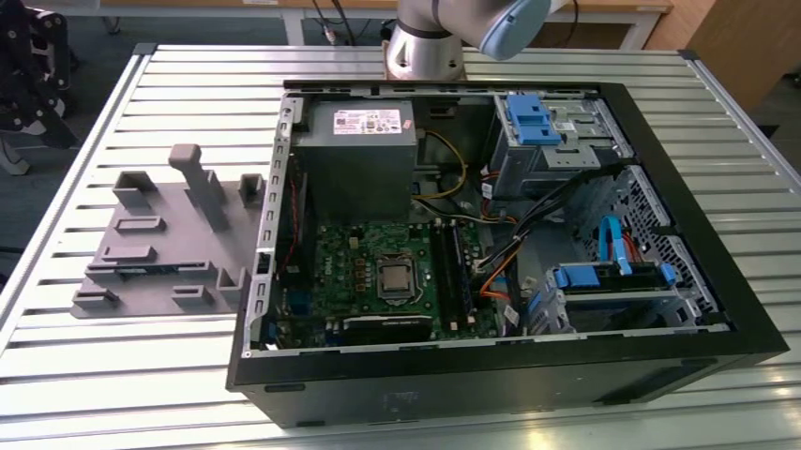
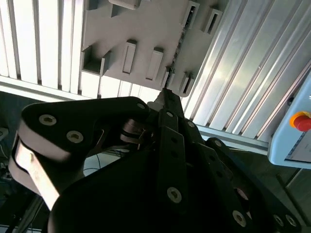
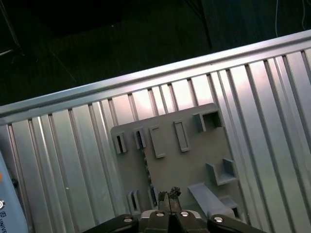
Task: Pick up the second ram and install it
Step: 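Pick up the second ram and move it above second insertion slot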
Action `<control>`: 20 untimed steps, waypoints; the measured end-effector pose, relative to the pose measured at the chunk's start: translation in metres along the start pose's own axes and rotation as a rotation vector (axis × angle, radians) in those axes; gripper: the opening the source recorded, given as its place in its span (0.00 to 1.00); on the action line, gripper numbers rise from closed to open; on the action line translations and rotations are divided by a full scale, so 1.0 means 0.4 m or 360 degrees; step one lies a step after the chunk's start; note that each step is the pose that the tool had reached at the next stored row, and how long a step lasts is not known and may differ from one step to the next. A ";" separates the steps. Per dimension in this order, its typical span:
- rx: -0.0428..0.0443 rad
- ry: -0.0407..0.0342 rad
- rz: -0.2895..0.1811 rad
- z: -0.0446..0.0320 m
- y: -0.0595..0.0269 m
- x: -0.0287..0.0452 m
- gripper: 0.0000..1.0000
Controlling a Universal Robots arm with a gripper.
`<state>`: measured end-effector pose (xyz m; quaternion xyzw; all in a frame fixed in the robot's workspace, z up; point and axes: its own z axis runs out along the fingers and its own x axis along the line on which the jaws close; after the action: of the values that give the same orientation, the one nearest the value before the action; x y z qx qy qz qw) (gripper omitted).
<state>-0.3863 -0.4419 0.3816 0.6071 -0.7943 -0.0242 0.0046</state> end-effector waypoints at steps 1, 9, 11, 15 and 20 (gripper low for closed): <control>0.0000 0.0000 0.0000 0.000 0.000 0.000 0.11; -0.0001 0.0002 -0.0059 0.002 0.000 0.000 0.24; -0.0002 0.0004 -0.0101 0.004 0.000 0.000 0.24; -0.0001 0.0005 -0.0123 0.010 0.002 0.001 0.31; 0.0009 0.0003 -0.0135 0.021 0.005 0.003 0.31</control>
<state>-0.3891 -0.4423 0.3733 0.6403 -0.7678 -0.0214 0.0027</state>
